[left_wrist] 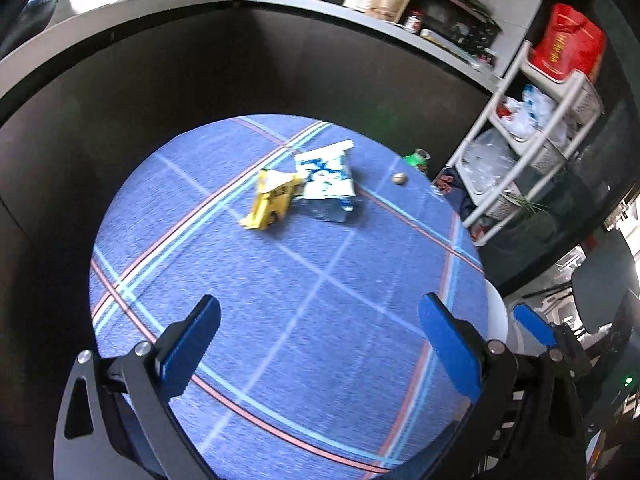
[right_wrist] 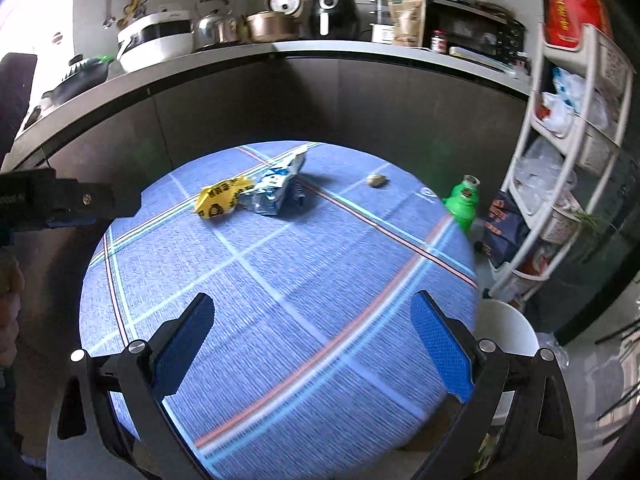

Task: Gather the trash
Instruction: 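Move both open grippers back to the yellow wrapper and printed bag, then grasp the yellow wrapper with the left gripper while the right gripper grasps the printed bag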

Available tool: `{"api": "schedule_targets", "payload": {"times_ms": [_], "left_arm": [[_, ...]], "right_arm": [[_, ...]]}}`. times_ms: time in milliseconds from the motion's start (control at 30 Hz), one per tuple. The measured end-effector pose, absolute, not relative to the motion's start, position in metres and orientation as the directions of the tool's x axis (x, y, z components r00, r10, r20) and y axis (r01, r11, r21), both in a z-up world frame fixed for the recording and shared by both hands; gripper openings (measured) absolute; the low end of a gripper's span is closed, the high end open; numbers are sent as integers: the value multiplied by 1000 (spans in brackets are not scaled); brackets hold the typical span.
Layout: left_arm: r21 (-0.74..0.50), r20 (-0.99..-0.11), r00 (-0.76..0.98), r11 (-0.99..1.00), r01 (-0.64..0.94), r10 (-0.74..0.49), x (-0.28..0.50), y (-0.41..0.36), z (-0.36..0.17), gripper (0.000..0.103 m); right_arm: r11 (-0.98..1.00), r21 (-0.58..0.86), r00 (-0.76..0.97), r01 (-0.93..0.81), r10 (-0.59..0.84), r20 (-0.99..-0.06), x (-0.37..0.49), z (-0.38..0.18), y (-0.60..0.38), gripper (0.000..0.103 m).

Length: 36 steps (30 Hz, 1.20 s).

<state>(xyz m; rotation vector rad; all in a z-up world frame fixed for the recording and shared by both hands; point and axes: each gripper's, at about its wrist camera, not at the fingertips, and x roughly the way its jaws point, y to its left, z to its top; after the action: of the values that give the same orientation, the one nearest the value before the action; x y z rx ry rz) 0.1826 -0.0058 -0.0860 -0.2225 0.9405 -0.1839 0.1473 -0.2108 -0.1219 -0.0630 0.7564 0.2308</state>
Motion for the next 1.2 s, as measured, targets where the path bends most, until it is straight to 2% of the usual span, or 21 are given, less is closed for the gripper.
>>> {"api": "schedule_targets", "payload": {"times_ms": [267,500,567,733,933,1200], "left_arm": [[-262,-801,566,965,-35,-197,203,46,-111,99],[-264,-810,558,962,-69,-183,222,75,-127,97],[-272,-808,554,961,-48,-201,227,76,-129,92],[-288,-805,540,958,4,-245,238,71,-135,85],[-285,-807,530,958,40,-262,250,65,-141,83],[-290,-810,517,955,59,-278,263,60,-148,79]], "right_arm": [[963,31,686,-268,213,-696,191,-130,-187,94],[947,89,661,-309,281,-696,237,-136,-162,93],[947,77,658,-311,274,-702,248,-139,-155,83],[952,108,636,-285,272,-723,283,-152,-148,71],[954,202,639,-220,297,-710,316,-158,-150,58],[957,220,619,-191,291,-729,343,-175,-137,45]]}}
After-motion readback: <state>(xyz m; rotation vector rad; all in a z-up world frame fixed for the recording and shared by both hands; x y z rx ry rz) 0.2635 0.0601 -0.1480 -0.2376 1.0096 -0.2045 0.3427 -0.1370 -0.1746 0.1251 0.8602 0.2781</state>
